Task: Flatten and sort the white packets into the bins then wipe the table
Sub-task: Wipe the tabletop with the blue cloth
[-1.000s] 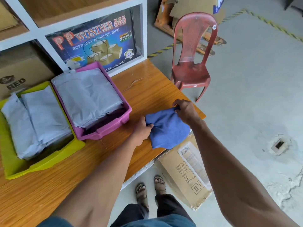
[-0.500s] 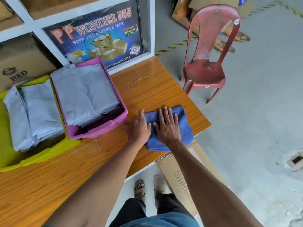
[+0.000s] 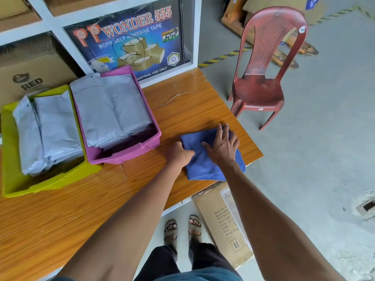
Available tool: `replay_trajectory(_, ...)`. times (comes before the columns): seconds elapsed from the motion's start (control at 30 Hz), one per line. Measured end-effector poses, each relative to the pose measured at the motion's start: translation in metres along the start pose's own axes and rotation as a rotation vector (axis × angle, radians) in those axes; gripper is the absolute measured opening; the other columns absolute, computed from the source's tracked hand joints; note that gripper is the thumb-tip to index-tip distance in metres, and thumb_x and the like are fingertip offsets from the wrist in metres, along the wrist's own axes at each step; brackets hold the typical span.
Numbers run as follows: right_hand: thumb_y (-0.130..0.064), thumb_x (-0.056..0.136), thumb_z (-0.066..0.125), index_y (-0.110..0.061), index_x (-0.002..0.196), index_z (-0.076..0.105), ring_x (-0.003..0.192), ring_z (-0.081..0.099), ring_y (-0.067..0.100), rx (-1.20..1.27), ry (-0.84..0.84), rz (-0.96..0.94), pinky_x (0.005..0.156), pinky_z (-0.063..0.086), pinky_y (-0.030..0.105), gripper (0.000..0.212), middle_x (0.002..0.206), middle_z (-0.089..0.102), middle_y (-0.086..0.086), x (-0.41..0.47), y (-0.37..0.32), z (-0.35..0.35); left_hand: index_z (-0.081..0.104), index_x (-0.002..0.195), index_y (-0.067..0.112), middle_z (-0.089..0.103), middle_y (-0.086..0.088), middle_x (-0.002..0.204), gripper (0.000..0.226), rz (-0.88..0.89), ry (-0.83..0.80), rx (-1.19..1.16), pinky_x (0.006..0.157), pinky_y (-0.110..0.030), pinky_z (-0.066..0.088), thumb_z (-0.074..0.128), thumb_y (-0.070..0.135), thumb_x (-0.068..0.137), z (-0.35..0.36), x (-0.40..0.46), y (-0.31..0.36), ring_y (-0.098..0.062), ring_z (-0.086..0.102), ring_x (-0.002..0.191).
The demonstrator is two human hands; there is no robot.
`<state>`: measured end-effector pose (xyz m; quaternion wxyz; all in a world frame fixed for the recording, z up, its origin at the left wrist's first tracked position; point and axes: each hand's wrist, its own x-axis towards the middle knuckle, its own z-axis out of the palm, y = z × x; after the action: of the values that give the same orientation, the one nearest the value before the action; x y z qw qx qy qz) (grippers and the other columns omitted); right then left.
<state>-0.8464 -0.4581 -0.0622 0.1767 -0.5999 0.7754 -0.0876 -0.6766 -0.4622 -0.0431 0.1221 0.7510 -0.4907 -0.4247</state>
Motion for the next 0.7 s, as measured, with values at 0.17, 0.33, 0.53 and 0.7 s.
replay_trajectory(0.17,-0.05,0.086,0.079,-0.01,0.146,0.043,0.132,0.036,0.044,0.036,-0.069,0.083,0.113,0.029,0.053,0.08,0.144,0.042,0.018,0.019,0.005,-0.023,0.072,0.108,0.009,0.074,-0.002,0.1,0.022,0.029,-0.048,-0.261,0.067,-0.027,0.048,0.074,0.018,0.088,-0.006,-0.001,0.002,-0.019,0.067,0.092)
replay_trajectory(0.33,-0.05,0.08,0.084,-0.026,0.117,0.068,0.124,0.048,0.036,0.149,-0.179,0.044,0.107,0.042,0.042,0.047,0.126,0.058,0.009,0.032,0.018,-0.034,0.075,0.11,0.013,0.078,0.001,0.104,0.027,0.103,-0.078,-0.493,0.083,-0.031,0.054,0.081,0.028,0.088,-0.012,-0.009,0.006,-0.014,0.071,0.097)
replay_trajectory(0.53,-0.005,0.082,0.087,-0.022,0.075,0.06,0.059,0.048,-0.002,0.706,-0.256,-0.144,0.06,0.039,0.02,0.033,0.064,0.056,-0.015,0.021,0.032,-0.075,0.076,0.103,0.014,0.08,0.001,0.103,0.022,0.303,-0.042,-0.597,0.086,-0.034,0.055,0.075,0.033,0.092,-0.029,-0.028,0.02,-0.013,0.073,0.098)
replay_trajectory(0.7,-0.017,0.085,0.086,-0.005,0.094,0.066,0.077,0.054,0.011,0.819,-0.251,-0.192,0.069,0.042,0.027,0.025,0.084,0.059,0.003,0.006,0.042,-0.104,0.071,0.102,0.017,0.076,-0.007,0.101,0.019,0.38,-0.05,-0.528,0.08,-0.038,0.053,0.068,0.035,0.098,-0.043,-0.044,0.027,-0.015,0.068,0.09)
